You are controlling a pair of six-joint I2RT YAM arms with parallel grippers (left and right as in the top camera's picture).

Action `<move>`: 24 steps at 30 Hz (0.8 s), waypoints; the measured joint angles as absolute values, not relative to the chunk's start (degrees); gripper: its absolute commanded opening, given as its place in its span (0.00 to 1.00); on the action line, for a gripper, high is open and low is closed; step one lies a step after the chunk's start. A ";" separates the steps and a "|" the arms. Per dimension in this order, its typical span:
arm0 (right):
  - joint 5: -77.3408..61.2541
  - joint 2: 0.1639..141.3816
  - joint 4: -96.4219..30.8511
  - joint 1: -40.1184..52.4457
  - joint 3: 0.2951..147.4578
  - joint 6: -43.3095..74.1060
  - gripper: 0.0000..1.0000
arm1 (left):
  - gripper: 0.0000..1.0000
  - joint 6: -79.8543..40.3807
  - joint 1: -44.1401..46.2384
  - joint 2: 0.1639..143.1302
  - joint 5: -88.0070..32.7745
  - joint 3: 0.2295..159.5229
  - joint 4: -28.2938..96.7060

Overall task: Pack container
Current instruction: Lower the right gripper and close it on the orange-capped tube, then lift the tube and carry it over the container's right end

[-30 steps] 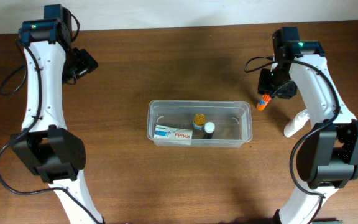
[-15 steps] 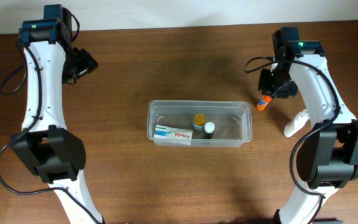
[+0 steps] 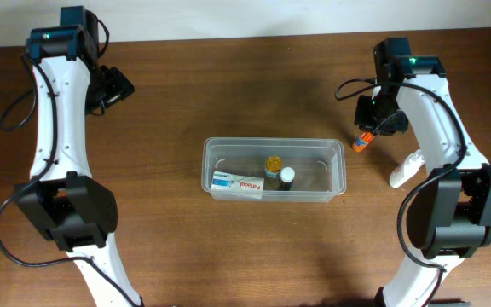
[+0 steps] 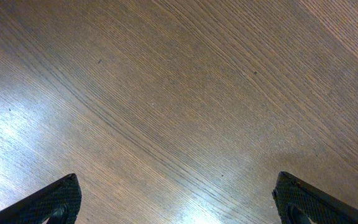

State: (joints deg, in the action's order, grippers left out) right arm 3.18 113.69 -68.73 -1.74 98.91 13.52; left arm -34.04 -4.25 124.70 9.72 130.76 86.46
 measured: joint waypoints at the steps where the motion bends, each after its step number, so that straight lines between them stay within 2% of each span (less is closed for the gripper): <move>1: 3.18 113.69 -68.73 -1.74 98.91 13.50 0.21 | 0.99 -34.02 -4.25 124.70 9.72 130.76 86.46; 17: 3.18 113.75 -72.99 -1.74 99.74 12.99 0.20 | 0.99 -34.04 -4.25 124.70 9.72 130.76 86.46; 24: 3.18 114.19 -80.97 -1.74 110.45 11.70 0.20 | 0.99 -34.02 -4.25 124.70 9.72 130.78 86.46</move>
